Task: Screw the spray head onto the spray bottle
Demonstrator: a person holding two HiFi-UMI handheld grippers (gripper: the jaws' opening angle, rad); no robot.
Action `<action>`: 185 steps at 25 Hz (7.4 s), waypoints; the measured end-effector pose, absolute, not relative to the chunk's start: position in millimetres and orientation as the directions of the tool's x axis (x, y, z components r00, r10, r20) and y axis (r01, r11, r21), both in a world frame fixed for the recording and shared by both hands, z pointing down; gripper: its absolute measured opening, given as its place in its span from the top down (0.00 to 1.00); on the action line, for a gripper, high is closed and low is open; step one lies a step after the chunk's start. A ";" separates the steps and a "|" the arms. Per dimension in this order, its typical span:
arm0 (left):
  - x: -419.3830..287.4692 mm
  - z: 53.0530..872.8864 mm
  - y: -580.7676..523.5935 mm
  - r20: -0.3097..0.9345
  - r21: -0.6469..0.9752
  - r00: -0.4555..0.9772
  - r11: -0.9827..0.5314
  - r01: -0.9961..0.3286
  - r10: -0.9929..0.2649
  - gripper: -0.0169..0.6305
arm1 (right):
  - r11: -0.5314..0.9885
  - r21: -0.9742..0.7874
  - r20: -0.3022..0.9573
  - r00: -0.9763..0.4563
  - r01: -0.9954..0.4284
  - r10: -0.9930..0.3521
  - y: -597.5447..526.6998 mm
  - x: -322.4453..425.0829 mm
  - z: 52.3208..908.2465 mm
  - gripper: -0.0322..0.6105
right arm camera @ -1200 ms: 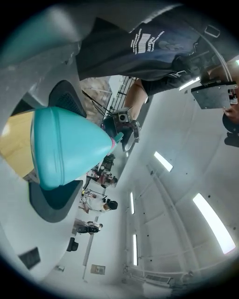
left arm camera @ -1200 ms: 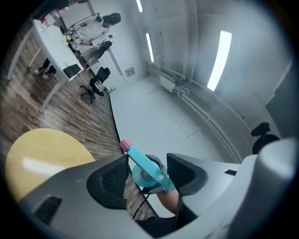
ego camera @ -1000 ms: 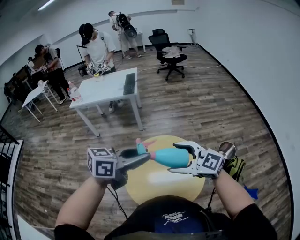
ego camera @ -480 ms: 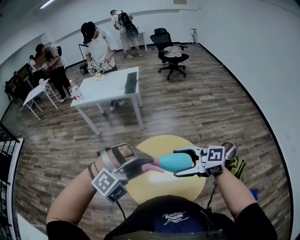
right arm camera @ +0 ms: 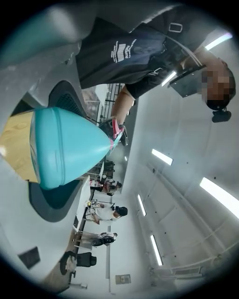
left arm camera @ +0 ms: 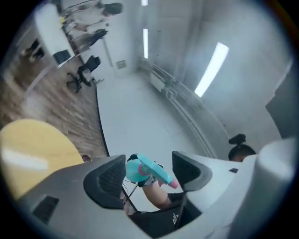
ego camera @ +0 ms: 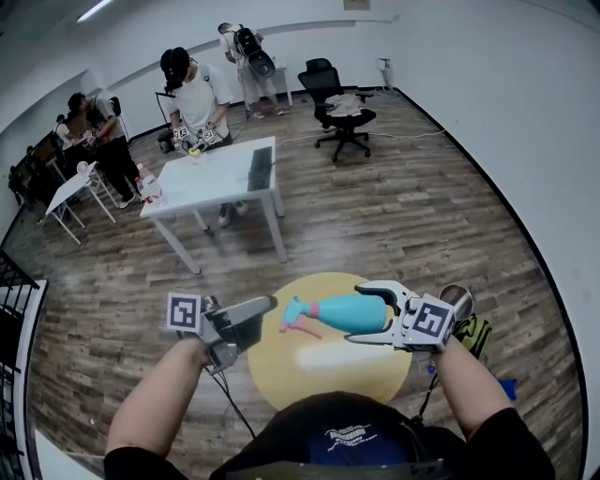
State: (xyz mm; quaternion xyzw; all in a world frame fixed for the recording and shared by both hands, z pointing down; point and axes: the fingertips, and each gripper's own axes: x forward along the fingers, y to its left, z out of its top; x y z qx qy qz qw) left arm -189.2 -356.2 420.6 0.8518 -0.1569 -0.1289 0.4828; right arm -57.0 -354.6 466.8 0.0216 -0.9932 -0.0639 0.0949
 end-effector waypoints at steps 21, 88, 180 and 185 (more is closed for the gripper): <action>-126.1 488.1 -300.3 0.725 0.079 0.667 -0.940 -0.331 -0.173 0.59 | 0.992 0.094 0.346 -0.937 0.078 0.041 -337.1 -75.8 504.9 0.28; -255.4 457.3 -306.0 -0.090 0.551 0.598 -0.540 -0.636 -0.796 0.52 | 0.864 -0.473 -0.361 -0.856 -0.174 -0.370 -422.9 24.2 419.2 0.28; -242.0 479.0 -328.2 -0.033 0.552 0.612 -0.525 -0.648 -0.790 0.97 | 0.833 -0.527 -0.310 -0.874 -0.169 -0.373 -438.4 0.4 465.8 0.28; -236.5 478.6 -327.1 -0.032 0.552 0.609 -0.521 -0.651 -0.793 0.97 | 0.836 -0.532 -0.331 -0.874 -0.137 -0.355 -434.7 3.4 459.4 0.28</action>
